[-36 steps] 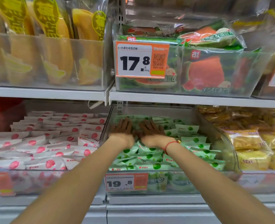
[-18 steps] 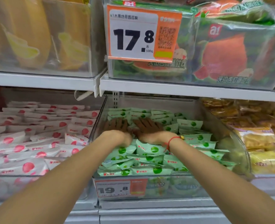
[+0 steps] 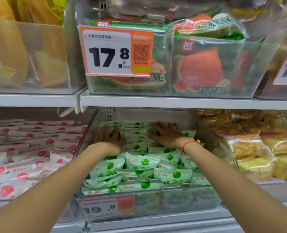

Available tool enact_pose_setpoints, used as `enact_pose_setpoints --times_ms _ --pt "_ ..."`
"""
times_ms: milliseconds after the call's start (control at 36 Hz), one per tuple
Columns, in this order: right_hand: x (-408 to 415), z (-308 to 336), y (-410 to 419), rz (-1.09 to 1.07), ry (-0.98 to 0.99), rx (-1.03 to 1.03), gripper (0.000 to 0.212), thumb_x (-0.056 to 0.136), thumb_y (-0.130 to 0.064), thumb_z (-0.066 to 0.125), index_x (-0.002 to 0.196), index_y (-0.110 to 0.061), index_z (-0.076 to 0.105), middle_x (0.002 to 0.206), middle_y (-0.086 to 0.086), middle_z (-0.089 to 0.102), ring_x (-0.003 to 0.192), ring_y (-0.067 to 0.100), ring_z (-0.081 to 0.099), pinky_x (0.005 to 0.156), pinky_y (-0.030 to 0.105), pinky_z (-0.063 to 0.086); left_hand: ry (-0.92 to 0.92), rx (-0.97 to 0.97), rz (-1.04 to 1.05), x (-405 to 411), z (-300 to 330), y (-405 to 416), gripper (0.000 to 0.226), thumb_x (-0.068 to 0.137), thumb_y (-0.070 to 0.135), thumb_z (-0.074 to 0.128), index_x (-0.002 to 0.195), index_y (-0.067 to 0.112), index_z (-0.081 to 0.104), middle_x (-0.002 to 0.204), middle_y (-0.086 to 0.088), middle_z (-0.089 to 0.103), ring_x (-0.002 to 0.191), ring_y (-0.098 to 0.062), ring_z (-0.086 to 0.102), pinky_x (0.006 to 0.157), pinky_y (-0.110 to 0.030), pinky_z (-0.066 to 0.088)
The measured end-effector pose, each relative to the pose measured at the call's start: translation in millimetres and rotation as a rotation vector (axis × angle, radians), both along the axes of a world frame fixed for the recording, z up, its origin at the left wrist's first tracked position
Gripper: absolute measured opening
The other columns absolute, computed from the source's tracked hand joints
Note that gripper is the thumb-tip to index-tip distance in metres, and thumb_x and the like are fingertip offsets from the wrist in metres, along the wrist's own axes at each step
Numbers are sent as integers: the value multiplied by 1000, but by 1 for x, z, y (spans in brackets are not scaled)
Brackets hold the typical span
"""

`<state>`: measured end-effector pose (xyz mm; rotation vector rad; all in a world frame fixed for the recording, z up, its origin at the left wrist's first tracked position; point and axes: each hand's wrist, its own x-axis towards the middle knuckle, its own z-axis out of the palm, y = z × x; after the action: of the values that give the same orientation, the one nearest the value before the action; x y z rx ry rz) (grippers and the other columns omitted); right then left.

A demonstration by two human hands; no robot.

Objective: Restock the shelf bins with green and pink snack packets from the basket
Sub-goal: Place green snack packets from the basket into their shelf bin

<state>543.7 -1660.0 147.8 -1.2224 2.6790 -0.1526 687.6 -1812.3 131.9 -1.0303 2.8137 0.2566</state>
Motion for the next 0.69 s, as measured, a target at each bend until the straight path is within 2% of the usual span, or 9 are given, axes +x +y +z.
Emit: enact_pose_setpoints --times_ms 139,278,389,556,639,695 --pt "-7 4 -7 -24 -105 66 64 93 -67 19 150 -42 3 160 -8 -7 147 27 -7 117 54 0 -90 -13 -30 -7 2 -14 62 100 52 11 151 26 -11 156 -14 -23 144 -33 -20 118 -43 -9" --pt "0 5 13 63 -128 157 57 99 -58 16 151 -39 2 160 -5 -3 148 20 -2 118 40 3 -106 1 -103 -7 -1 -20 61 100 53 11 150 29 -15 155 -12 -26 143 -31 -23 118 -44 -9" --pt "2 -2 16 50 -91 106 56 99 -56 20 150 -42 1 160 -6 -6 148 23 3 118 41 7 -133 10 -114 -12 -4 -29 61 98 55 8 151 32 -12 155 -9 -27 142 -33 -25 116 -51 -10" --pt "-3 -3 9 22 -39 21 57 97 -56 28 150 -41 10 160 -6 0 147 27 8 118 46 13 -10 37 -85 -4 7 -16 62 101 52 16 152 28 -9 158 -12 -19 145 -32 -17 118 -46 -6" --pt "0 5 12 6 73 -82 55 99 -52 27 150 -40 7 160 -9 -2 148 24 -1 118 48 4 152 -52 -81 -8 15 -3 64 101 43 30 153 26 -4 158 -6 -20 145 -30 -18 118 -45 -7" --pt "8 8 13 2 136 -132 52 100 -48 25 149 -42 9 159 -13 -1 148 21 -4 117 49 1 197 -118 -184 -12 17 17 60 102 39 28 152 30 -3 159 1 -18 146 -23 -15 117 -42 -7"
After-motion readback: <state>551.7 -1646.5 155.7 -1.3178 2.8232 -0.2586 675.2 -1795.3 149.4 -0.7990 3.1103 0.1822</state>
